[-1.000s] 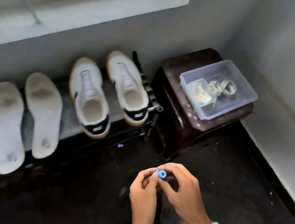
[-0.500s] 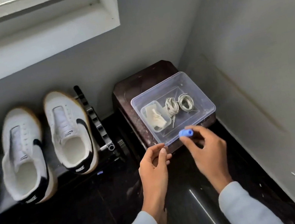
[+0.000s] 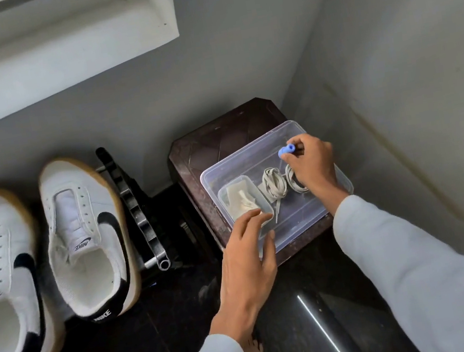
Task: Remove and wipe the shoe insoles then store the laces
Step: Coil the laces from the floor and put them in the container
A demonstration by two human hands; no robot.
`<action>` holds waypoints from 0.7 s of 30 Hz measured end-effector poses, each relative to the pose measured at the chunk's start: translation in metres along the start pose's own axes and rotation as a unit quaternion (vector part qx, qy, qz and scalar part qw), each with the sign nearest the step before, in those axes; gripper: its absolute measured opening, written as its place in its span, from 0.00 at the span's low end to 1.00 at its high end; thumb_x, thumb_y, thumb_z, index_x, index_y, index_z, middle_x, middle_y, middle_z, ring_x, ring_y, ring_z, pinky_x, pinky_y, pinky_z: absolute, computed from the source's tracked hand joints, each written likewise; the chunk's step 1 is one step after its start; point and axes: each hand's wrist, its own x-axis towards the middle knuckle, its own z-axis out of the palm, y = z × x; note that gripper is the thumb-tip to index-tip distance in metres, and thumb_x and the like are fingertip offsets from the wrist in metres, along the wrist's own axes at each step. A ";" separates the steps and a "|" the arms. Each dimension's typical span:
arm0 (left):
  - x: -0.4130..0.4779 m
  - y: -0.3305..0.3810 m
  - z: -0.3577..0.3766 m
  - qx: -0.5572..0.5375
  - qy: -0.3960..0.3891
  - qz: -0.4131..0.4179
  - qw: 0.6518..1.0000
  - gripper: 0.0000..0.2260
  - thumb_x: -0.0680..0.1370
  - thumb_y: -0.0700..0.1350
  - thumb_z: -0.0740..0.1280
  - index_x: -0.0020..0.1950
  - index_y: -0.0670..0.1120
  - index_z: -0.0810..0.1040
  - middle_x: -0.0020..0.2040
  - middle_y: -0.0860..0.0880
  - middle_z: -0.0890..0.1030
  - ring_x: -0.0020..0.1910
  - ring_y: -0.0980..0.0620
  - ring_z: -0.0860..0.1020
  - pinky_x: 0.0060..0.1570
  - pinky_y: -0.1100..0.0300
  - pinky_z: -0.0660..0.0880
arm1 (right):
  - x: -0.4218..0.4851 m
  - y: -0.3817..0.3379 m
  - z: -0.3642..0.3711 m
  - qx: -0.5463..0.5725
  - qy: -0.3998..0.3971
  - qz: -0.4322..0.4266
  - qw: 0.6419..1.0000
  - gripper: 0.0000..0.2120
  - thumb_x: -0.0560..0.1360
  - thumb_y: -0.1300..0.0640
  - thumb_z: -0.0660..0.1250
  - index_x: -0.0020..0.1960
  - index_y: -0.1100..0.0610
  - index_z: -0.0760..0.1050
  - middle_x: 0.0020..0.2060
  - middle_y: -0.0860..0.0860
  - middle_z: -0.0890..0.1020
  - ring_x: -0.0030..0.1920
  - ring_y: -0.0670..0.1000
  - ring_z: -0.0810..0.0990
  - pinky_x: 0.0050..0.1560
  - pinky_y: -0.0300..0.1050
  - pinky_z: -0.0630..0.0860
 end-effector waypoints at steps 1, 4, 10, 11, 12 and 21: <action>0.000 -0.002 0.000 -0.001 -0.002 -0.001 1.000 0.13 0.80 0.43 0.67 0.65 0.51 0.78 0.66 0.57 0.75 0.65 0.63 0.72 0.65 0.76 0.64 | 0.005 0.005 0.007 -0.008 -0.008 -0.001 1.000 0.08 0.73 0.61 0.75 0.51 0.61 0.82 0.46 0.57 0.86 0.42 0.51 0.80 0.44 0.40 0.76; -0.002 -0.007 0.000 -0.015 0.007 -0.003 1.000 0.13 0.81 0.43 0.66 0.65 0.51 0.78 0.65 0.58 0.76 0.65 0.62 0.73 0.64 0.73 0.68 | 0.012 0.014 0.023 -0.036 -0.026 -0.006 0.999 0.08 0.73 0.61 0.75 0.50 0.61 0.81 0.46 0.58 0.85 0.44 0.55 0.83 0.43 0.44 0.80; -0.009 -0.014 0.001 -0.025 0.020 -0.013 0.999 0.13 0.81 0.43 0.66 0.65 0.51 0.78 0.64 0.57 0.76 0.65 0.61 0.74 0.64 0.68 0.72 | 0.015 0.024 0.040 -0.076 -0.032 -0.020 0.996 0.08 0.73 0.61 0.74 0.51 0.62 0.81 0.46 0.58 0.85 0.47 0.56 0.81 0.45 0.51 0.81; -0.010 -0.014 0.001 -0.028 0.021 -0.013 0.999 0.13 0.81 0.42 0.66 0.65 0.50 0.78 0.64 0.57 0.76 0.65 0.61 0.74 0.65 0.68 0.72 | 0.016 0.024 0.041 -0.081 -0.035 -0.021 0.996 0.09 0.73 0.61 0.74 0.52 0.62 0.81 0.47 0.58 0.85 0.47 0.55 0.80 0.45 0.49 0.80; -0.012 -0.015 0.001 -0.032 0.023 -0.014 0.999 0.13 0.80 0.42 0.67 0.65 0.50 0.78 0.64 0.57 0.76 0.64 0.61 0.74 0.64 0.66 0.73 | 0.016 0.023 0.040 -0.084 -0.041 -0.016 0.995 0.10 0.74 0.61 0.74 0.54 0.62 0.81 0.48 0.59 0.85 0.48 0.53 0.80 0.45 0.48 0.79; -0.048 -0.029 -0.017 -0.049 0.085 -0.029 0.995 0.13 0.79 0.37 0.67 0.62 0.48 0.80 0.61 0.56 0.78 0.61 0.58 0.78 0.59 0.58 0.78 | -0.077 -0.026 -0.017 0.015 0.003 -0.085 0.996 0.13 0.73 0.59 0.75 0.56 0.57 0.80 0.48 0.51 0.82 0.45 0.46 0.79 0.46 0.22 0.71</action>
